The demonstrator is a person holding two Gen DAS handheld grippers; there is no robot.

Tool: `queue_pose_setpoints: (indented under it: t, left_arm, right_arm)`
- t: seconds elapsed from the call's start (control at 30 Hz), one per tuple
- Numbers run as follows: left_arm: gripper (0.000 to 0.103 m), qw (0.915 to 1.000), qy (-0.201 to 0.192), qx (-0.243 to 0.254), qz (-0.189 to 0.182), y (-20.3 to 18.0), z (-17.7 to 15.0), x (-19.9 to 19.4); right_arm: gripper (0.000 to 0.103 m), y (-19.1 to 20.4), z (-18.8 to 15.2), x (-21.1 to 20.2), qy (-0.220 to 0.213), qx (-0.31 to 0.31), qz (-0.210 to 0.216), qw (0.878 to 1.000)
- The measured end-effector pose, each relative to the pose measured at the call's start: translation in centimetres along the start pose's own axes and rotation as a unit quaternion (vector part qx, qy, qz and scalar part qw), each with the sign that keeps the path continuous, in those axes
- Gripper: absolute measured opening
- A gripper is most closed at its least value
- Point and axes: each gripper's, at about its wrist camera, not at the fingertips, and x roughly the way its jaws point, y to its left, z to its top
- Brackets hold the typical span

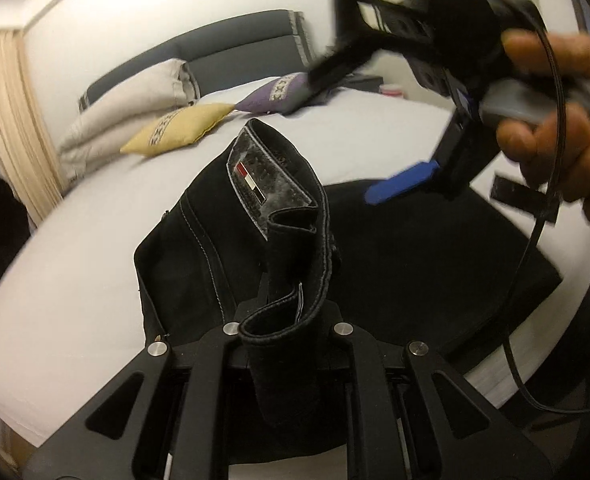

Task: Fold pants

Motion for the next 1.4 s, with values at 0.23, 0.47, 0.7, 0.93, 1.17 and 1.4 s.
queue_pose_setpoints:
  t: [0.23, 0.47, 0.7, 0.93, 1.17, 1.4]
  left_arm:
    - [0.011, 0.997, -0.018, 0.075, 0.008, -3.3, -0.2, 0.6]
    - [0.011, 0.992, -0.026, 0.123, 0.003, -5.2, -0.3, 2.1]
    - [0.011, 0.9883, -0.037, 0.145, -0.032, -7.6, 1.4, 2.1]
    - [0.011, 0.9828, -0.032, 0.168, -0.069, -10.1, 4.5, 5.3]
    - [0.012, 0.975, -0.004, 0.205, -0.086, -12.8, 5.2, 9.7]
    - [0.013, 0.9735, 0.01, 0.21, -0.09, -12.9, 5.8, 12.8]
  right_arm:
    - [0.092, 1.6, 0.7, 1.8, 0.026, -0.023, 0.007, 0.999]
    - [0.024, 0.8, 0.4, 2.7, 0.04, -0.05, -0.046, 0.997]
    - [0.017, -0.5, -0.7, -1.0, 0.003, -0.048, -0.056, 0.997]
    - [0.017, -2.6, -1.1, -5.2, -0.026, -0.035, -0.058, 0.997]
    - [0.017, -7.0, -0.8, -6.8, -0.037, -0.012, -0.078, 0.996]
    - [0.017, -9.1, -0.6, -7.0, -0.043, -0.004, -0.077, 0.996]
